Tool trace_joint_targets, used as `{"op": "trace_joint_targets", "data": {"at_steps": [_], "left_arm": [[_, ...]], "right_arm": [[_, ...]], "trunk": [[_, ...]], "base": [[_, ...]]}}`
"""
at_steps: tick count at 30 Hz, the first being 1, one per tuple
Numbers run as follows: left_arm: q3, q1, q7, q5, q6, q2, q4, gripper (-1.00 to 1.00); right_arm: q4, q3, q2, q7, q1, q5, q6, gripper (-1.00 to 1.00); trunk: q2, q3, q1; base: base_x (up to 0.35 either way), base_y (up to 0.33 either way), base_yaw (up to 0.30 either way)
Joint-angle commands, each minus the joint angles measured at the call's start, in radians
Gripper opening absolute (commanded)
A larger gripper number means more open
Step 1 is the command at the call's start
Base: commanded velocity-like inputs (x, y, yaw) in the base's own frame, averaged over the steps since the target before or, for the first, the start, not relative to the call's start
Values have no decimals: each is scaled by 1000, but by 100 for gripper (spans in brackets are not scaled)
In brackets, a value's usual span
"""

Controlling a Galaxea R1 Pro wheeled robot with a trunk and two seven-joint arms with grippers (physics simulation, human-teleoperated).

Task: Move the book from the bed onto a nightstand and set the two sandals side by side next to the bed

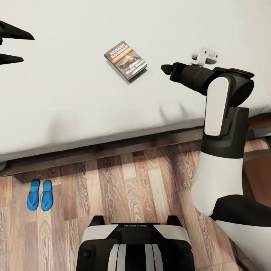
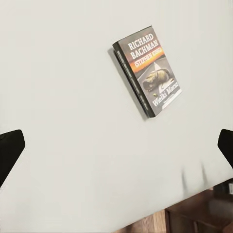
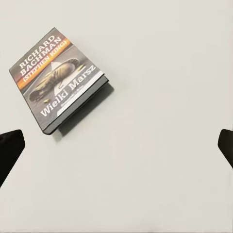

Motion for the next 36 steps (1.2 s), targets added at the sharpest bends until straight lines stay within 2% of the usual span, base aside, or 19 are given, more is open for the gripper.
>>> {"op": "trace_joint_targets", "data": {"at_steps": [1, 2, 13, 17, 21, 30, 36], "left_arm": [[-1, -1, 10, 9, 1, 1, 0, 100], [-10, 13, 9, 9, 1, 1, 0, 100], [-20, 20, 8, 9, 1, 0, 0, 100], [-33, 22, 9, 8, 1, -5, 0, 100], [-83, 17, 18, -4, -3, -21, 1, 100], [-116, 9, 29, -51, -10, -41, 2, 100], [-198, 15, 34, -90, -31, -48, 1, 100]], "right_arm": [[-1, -2, 1, -6, -1, -9, 4, 100], [-1, 0, 1, -6, 12, -9, 4, 100], [-1, 1, 1, -5, 16, -9, 4, 100], [-1, 0, 1, -5, 17, -9, 4, 100], [-1, 0, 1, -5, 17, -9, 4, 100], [-1, 0, 1, -5, 23, -9, 4, 100], [-1, 9, 1, -5, 23, -9, 4, 100]], "trunk": [[0, 1, 0], [0, 3, 0], [0, 20, 0], [0, 27, 0], [0, 34, 0], [0, 48, 0], [0, 58, 0]], "base": [[22, 15, 0], [7, 5, 0], [3, 2, 0], [0, 0, 0], [0, 0, 0], [0, 0, 0], [0, 0, 0]]}}
